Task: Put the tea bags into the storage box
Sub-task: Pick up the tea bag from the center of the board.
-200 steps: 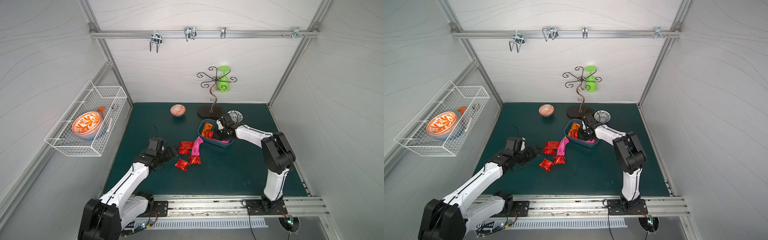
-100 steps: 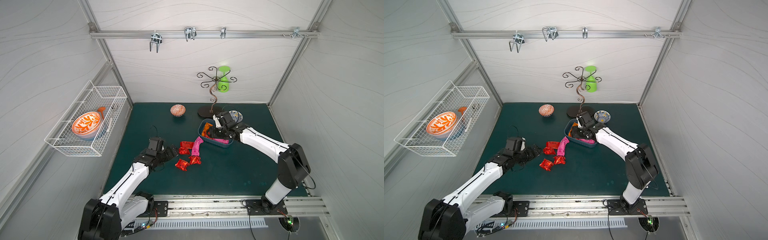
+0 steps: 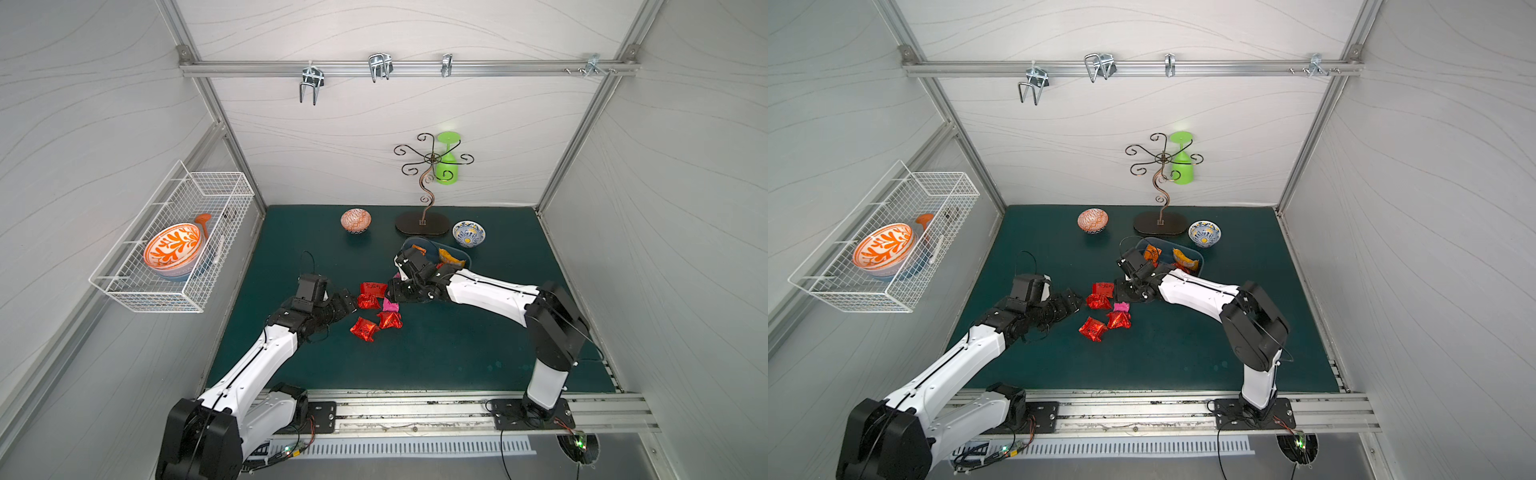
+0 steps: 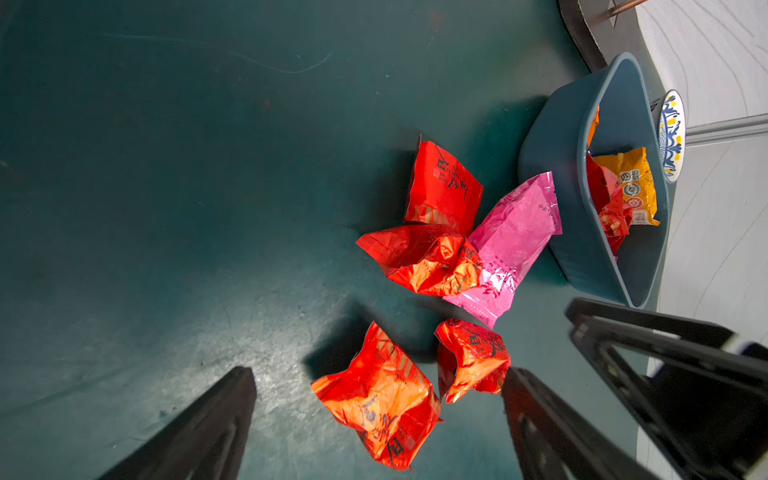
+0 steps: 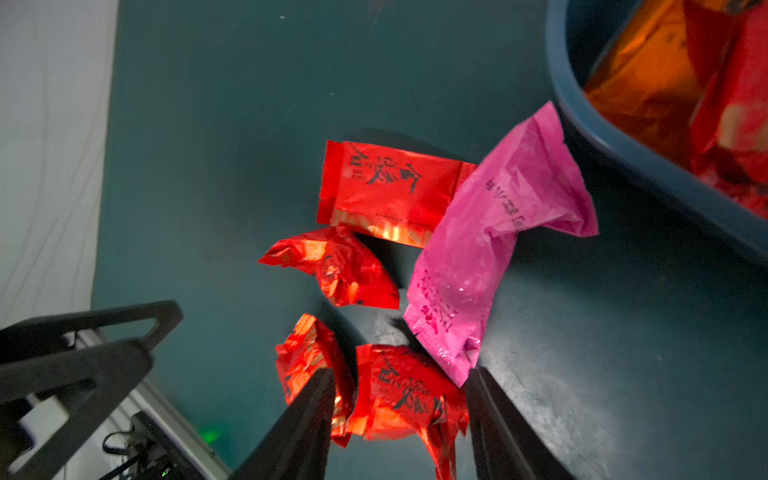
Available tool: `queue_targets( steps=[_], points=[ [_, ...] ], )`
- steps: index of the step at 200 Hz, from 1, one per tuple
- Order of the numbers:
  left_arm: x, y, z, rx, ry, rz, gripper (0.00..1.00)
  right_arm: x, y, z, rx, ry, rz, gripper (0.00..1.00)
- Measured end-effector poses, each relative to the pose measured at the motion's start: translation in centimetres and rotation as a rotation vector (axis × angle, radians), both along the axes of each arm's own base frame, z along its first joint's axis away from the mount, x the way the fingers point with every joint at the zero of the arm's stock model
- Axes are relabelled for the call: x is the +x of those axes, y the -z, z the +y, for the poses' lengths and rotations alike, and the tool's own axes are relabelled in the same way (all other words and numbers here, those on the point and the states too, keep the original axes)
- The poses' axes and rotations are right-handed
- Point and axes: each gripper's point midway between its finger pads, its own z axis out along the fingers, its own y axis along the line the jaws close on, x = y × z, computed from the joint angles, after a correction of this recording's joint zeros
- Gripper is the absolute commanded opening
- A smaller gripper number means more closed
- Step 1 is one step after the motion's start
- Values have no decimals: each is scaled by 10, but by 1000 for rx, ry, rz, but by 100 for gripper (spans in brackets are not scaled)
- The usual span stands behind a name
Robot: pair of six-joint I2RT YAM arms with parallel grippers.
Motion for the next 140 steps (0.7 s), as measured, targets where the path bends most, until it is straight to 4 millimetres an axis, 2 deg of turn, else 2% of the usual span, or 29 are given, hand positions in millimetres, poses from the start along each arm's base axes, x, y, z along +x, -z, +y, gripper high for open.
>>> queue_targets(
  steps=[34, 74, 87, 105, 140],
  points=[
    [0, -5, 0, -4, -1, -17, 97, 8, 21, -2, -35, 60, 20, 54],
    [1, -7, 1, 1, -2, -27, 97, 24, 31, 1, -45, 99, 18, 48],
    [1, -7, 2, 6, -1, -30, 97, 30, 35, -1, -46, 116, 24, 41],
    [0, -7, 3, 16, -1, -33, 97, 38, 42, -4, -50, 136, 32, 27],
    [1, -7, 4, 24, 1, -38, 97, 43, 42, -4, -38, 144, 30, 0]
  ],
)
